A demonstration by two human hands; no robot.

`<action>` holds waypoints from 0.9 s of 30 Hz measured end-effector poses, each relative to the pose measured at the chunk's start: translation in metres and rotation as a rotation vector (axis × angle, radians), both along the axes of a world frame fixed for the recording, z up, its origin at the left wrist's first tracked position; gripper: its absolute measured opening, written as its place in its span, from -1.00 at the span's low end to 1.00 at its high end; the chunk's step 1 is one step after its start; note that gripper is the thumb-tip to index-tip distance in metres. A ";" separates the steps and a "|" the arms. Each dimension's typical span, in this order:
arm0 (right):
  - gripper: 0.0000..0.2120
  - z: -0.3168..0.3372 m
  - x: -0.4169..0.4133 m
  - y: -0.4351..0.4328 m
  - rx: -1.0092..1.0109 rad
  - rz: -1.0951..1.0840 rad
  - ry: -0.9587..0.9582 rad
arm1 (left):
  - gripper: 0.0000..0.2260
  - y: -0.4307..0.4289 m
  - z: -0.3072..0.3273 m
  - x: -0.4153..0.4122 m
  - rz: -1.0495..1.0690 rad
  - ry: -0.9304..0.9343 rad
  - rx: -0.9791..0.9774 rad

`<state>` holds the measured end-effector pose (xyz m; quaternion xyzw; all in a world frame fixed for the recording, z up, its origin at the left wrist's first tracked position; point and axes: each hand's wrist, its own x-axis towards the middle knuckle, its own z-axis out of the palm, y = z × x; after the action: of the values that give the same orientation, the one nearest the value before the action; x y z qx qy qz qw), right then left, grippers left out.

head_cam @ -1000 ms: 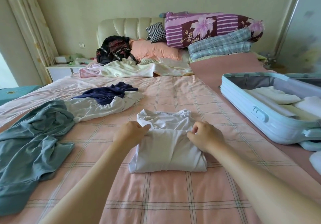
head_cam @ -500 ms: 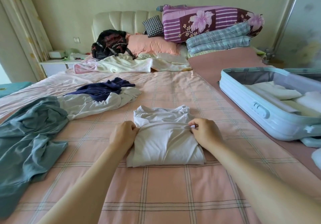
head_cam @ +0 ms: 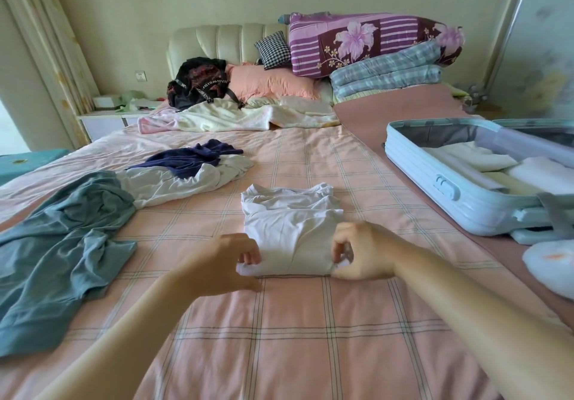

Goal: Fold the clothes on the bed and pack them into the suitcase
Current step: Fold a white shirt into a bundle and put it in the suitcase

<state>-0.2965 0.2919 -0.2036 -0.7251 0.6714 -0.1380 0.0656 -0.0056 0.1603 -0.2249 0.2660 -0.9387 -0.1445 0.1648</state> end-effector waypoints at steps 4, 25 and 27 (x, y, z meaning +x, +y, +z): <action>-0.86 -0.002 -0.005 0.008 -0.027 -0.048 -0.022 | -0.80 0.001 -0.006 0.013 0.103 0.047 -0.004; -0.35 -0.004 0.022 0.019 0.199 -0.062 0.201 | -0.33 0.032 0.008 -0.009 0.070 -0.369 0.012; -0.45 0.001 0.017 0.016 0.236 -0.115 0.130 | -0.53 0.029 0.020 -0.008 0.138 -0.411 0.144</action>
<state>-0.2793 0.3076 -0.2027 -0.6801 0.7263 -0.0142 0.0986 -0.0133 0.1888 -0.2054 0.3646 -0.9193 -0.1424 -0.0401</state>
